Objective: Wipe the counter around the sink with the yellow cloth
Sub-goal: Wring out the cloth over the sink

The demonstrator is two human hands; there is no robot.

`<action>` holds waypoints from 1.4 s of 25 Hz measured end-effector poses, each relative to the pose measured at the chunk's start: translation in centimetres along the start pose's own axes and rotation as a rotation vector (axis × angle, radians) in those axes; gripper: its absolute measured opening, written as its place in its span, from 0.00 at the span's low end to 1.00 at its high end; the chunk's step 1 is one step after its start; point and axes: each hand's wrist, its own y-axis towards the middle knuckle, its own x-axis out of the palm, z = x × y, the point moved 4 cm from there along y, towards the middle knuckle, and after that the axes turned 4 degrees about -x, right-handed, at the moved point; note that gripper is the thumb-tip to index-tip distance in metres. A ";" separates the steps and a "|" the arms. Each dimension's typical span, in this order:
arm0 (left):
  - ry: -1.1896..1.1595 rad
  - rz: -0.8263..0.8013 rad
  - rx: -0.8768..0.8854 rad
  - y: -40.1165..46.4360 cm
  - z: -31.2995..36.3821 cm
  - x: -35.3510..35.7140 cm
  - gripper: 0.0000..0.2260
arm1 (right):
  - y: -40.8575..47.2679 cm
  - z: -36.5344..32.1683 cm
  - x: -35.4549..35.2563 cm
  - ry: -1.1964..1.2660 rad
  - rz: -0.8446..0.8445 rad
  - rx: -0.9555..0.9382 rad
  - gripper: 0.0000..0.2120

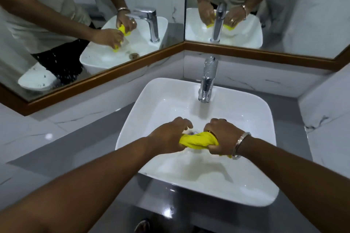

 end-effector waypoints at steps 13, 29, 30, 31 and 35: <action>-0.637 -0.061 0.067 -0.8 1.1 -13.8 0.09 | -2.0 -10.3 -7.5 0.320 0.425 0.318 0.30; -0.107 -0.319 0.578 -2.9 11.1 -13.0 0.07 | -20.6 -12.1 -9.1 0.469 0.643 0.728 0.09; -0.155 -0.359 0.580 -3.2 12.8 -11.8 0.07 | -23.5 -12.7 -8.4 0.502 0.594 0.747 0.10; -0.201 -0.407 0.573 -3.4 14.2 -10.5 0.07 | -25.9 -13.3 -7.6 0.499 0.522 0.764 0.10; -0.175 -0.635 0.651 -7.9 24.0 -1.3 0.06 | -39.5 -17.7 -1.9 0.437 0.405 0.939 0.10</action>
